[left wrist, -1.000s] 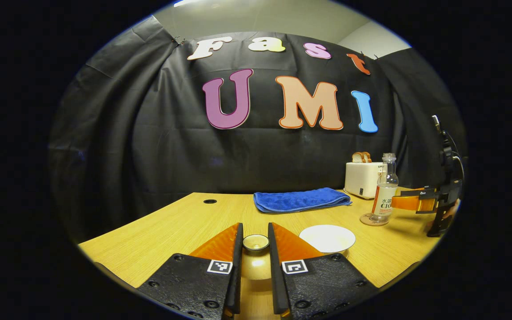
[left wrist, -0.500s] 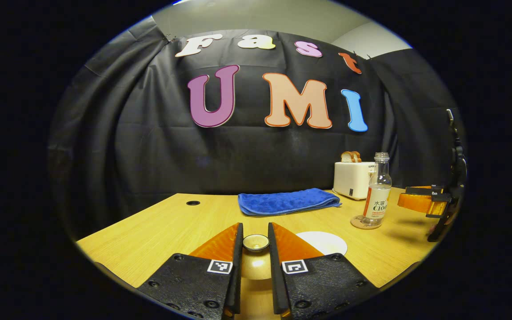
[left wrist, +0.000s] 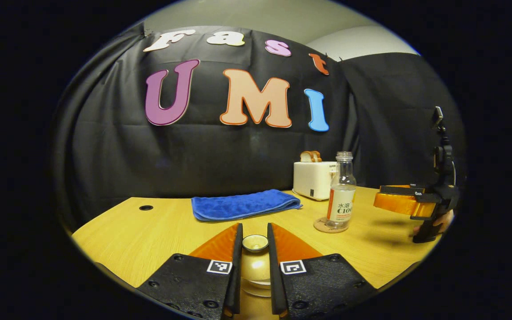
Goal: Open the teacup lid with one hand, grasp the water bottle and pour water into the teacup with the other hand; after pouring, place the water bottle on the coaster and then close the teacup lid.
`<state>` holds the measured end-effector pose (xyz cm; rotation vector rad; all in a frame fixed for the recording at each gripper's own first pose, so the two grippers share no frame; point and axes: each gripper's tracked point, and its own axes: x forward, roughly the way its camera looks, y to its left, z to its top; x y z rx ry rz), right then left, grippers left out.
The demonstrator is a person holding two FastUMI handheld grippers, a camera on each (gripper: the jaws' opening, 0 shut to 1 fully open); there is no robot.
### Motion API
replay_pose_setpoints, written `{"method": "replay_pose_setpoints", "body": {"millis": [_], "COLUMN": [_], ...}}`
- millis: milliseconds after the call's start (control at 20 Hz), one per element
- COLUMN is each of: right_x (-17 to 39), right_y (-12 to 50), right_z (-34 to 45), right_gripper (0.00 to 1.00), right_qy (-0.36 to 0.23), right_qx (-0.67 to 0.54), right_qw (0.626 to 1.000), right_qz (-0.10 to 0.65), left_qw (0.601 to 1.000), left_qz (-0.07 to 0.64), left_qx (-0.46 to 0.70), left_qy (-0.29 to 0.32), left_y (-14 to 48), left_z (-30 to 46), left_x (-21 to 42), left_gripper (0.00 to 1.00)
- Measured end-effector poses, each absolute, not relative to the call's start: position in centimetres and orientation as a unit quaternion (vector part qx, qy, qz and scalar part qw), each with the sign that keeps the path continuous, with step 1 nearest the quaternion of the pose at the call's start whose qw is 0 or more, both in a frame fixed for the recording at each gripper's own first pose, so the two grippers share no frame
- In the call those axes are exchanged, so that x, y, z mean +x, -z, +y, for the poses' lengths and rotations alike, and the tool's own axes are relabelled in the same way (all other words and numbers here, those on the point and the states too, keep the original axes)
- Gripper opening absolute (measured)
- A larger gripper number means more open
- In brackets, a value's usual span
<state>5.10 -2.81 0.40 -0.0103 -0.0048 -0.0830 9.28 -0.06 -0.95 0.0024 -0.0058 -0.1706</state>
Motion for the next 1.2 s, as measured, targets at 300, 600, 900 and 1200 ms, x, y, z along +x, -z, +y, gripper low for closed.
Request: {"method": "replay_pose_setpoints", "body": {"millis": [300, 600, 900, 1200], "right_x": [4.8, 4.7, 4.7, 4.6], "right_y": [-0.5, -0.6, -0.5, -0.6], "right_z": [-3.1, -3.2, -3.4, -4.1], "right_gripper": [0.84, 0.88, 0.88, 0.88], "right_qy": [0.046, 0.047, 0.053, 0.07], "right_qx": [-0.005, -0.005, -0.005, -0.006], "right_qw": [0.999, 0.999, 0.999, 0.997], "right_qz": [-0.003, -0.002, -0.002, -0.003], "left_qw": [0.992, 0.991, 0.994, 0.999], "left_qz": [0.028, 0.044, 0.026, -0.005], "left_qx": [0.014, 0.021, 0.007, 0.001], "left_qy": [0.123, 0.127, 0.105, 0.054], "left_y": [1.9, 2.2, 1.6, 0.7], "left_z": [-1.3, -1.5, -0.4, 1.7], "left_x": [9.6, 9.5, 9.1, 7.4], "left_gripper": [0.25, 0.26, 0.46, 0.9]}}
